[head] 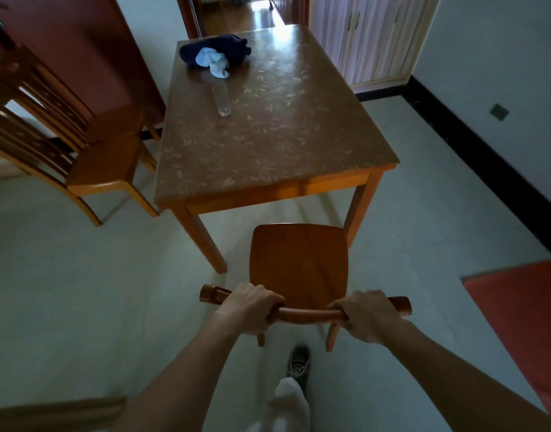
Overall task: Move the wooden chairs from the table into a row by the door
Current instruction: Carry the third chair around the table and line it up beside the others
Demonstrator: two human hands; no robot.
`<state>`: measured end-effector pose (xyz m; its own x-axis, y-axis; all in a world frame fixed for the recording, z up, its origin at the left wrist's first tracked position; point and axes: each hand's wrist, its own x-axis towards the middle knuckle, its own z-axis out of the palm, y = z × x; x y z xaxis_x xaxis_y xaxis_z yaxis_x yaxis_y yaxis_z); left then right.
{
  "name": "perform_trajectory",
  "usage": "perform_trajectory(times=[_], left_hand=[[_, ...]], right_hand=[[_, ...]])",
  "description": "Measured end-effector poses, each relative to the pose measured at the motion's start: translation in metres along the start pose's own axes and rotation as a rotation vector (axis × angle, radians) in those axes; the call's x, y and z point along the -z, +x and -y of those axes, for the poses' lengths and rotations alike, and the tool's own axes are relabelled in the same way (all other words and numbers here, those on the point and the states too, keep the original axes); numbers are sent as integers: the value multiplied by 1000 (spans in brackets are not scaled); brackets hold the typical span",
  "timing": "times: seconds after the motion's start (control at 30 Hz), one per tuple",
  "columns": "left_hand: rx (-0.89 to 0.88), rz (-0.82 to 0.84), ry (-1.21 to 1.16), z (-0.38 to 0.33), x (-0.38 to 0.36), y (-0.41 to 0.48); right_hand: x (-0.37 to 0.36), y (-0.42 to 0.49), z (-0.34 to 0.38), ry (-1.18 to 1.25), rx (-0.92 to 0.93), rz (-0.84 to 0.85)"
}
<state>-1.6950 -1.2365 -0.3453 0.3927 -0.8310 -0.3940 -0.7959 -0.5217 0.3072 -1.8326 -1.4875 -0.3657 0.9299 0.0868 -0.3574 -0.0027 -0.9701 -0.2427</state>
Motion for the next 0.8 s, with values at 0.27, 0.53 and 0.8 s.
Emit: perform_trajectory(times=[0.27, 0.53, 0.8], left_hand=[[-12, 34, -30, -33, -54, -74], [-36, 46, 11, -32, -54, -93], [-27, 8, -7, -15, 8, -62]], right_hand=[[-39, -80, 56, 25, -13, 48], [-38, -99, 82, -11, -87, 1], [-11, -95, 64, -347, -297, -430]])
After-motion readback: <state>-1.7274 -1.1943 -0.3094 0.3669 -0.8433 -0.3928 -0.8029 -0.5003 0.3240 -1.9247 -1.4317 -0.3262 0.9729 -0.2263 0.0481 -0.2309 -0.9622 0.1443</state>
